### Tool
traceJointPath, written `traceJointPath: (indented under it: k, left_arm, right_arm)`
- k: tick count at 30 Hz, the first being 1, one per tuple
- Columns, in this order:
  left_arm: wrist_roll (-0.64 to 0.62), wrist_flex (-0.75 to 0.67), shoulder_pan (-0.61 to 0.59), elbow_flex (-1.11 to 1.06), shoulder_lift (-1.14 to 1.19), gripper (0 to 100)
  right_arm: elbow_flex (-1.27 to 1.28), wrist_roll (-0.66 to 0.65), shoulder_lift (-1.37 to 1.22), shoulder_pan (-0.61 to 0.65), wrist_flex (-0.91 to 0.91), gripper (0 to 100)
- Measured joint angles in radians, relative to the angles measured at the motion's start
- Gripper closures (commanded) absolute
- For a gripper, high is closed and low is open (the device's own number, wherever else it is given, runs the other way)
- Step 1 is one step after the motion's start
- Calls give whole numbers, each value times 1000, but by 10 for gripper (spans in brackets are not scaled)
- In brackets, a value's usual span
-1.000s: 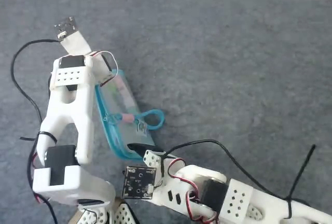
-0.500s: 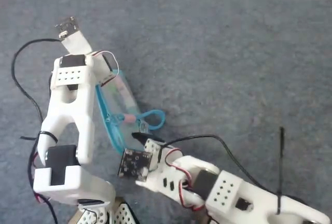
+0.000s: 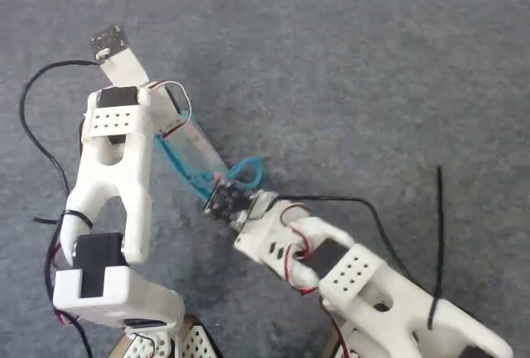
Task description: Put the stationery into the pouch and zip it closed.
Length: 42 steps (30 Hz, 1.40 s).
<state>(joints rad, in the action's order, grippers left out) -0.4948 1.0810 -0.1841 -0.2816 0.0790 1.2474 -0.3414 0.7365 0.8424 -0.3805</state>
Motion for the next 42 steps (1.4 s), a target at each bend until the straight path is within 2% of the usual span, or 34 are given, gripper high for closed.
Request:
traceJointPath:
  k: [8, 11, 14, 18, 24, 33, 37, 42]
  left_arm:
    - [20, 2, 8, -51, -12, 987]
    - [20, 8, 23, -52, -12, 987]
    - [25, 8, 48, -52, -12, 987]
    - [26, 6, 58, -58, -12, 987]
    - [26, 6, 61, -61, -12, 987]
    - [26, -14, 123, -61, -12, 987]
    - [26, -15, 133, -61, -12, 987]
    - [26, -15, 133, -64, -12, 987]
  right_arm:
    - [-120, 0, 229, -204, -293, 991]
    - [-203, 2, 252, -215, -443, 989]
    - [-244, 34, 253, -193, -512, 955]
    - [-244, 34, 253, -94, -512, 861]
    - [-245, 34, 244, 46, -457, 844]
    - [-245, 34, 178, 55, -304, 856]
    - [-247, 49, 176, 55, -295, 991]
    - [-252, 52, 180, 52, -338, 953]
